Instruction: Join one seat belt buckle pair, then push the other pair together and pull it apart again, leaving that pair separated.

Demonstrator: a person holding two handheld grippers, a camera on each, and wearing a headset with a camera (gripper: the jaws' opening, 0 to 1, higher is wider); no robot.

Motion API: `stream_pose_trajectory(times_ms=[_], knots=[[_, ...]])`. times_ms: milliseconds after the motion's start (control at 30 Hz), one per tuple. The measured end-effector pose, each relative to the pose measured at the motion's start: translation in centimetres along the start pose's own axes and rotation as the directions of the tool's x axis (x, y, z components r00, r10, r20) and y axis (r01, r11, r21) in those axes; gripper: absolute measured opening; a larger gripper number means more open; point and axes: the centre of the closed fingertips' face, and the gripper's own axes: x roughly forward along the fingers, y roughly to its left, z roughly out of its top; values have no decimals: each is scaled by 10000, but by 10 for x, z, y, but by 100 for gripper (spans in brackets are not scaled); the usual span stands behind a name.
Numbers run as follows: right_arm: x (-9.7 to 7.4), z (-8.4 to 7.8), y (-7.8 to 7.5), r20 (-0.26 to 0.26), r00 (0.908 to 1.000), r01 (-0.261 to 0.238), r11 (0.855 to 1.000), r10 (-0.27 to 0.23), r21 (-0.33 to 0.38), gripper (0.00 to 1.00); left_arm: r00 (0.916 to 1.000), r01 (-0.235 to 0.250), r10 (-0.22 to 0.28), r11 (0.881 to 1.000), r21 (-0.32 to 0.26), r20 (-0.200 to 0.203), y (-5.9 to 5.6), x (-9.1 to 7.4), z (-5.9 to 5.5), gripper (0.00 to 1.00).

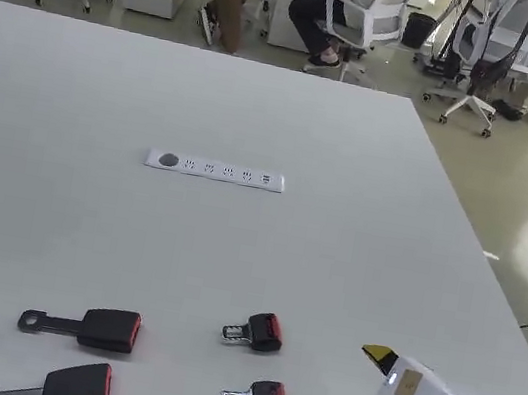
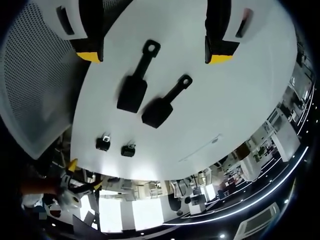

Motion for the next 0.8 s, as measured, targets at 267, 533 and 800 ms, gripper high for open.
stream_pose_trajectory(times_ms=[267, 533, 800], knots=[[11, 1, 5, -69, 9993, -382, 9990, 380, -219, 86, 9984, 453, -421, 9952, 871, -381, -10, 17, 10, 80], [24, 10, 20, -333, 9928, -1183, 9840, 1149, -1335, 76, 9917, 1218, -1123, 9767, 1765, -629, -31, 40, 17, 72], [39, 14, 27, -637, 9808, -1938, 9580, 1843, -2113, 65, 9823, 1746, -1555, 9624, 2080, -1048, -38, 60, 15, 65]])
